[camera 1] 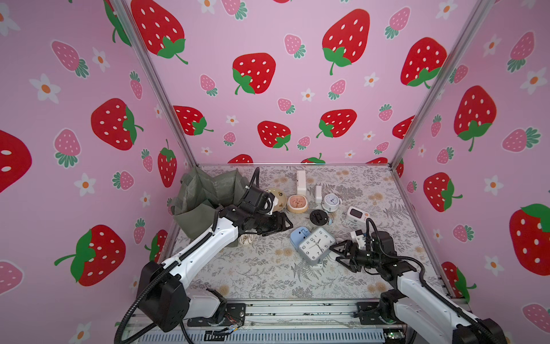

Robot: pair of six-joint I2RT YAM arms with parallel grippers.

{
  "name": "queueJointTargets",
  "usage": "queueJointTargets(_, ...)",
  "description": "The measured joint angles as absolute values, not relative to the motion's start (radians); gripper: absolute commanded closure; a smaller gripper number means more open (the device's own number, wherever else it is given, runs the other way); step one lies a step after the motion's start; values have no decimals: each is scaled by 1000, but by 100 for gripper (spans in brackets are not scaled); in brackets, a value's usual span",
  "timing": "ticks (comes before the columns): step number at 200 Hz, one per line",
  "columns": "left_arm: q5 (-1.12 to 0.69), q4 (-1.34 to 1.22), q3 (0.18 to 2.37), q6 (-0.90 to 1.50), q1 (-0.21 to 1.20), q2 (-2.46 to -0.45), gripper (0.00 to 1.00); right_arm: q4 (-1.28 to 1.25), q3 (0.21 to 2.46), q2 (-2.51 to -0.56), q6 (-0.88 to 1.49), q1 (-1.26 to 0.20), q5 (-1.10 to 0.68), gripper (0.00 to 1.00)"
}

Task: Put the alarm clock into the canvas bag
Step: Pick up the alarm from the center of the board.

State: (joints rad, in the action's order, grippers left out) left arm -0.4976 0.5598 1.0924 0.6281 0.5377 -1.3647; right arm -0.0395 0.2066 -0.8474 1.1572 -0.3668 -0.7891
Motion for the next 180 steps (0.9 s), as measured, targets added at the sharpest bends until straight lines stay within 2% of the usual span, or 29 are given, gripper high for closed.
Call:
queueJointTargets(20, -532, 504, 1093, 606, 553, -1431, 38, -107, 193, -852, 1206, -404, -784, 24)
queueJointTargets(42, -554, 467, 1093, 588, 579, -1499, 42, -189, 191, -878, 1254, -447, -771, 35)
queueJointTargets(83, -566, 410, 1093, 581, 603, -1581, 44, -275, 180, -926, 1340, -515, -722, 32)
queueJointTargets(117, -575, 363, 1093, 587, 607, -1629, 46, -274, 136, -892, 1393, -524, -679, 30)
queueJointTargets(180, -587, 308, 1092, 603, 640, -1685, 48, -399, 73, -918, 1446, -527, -651, 39)
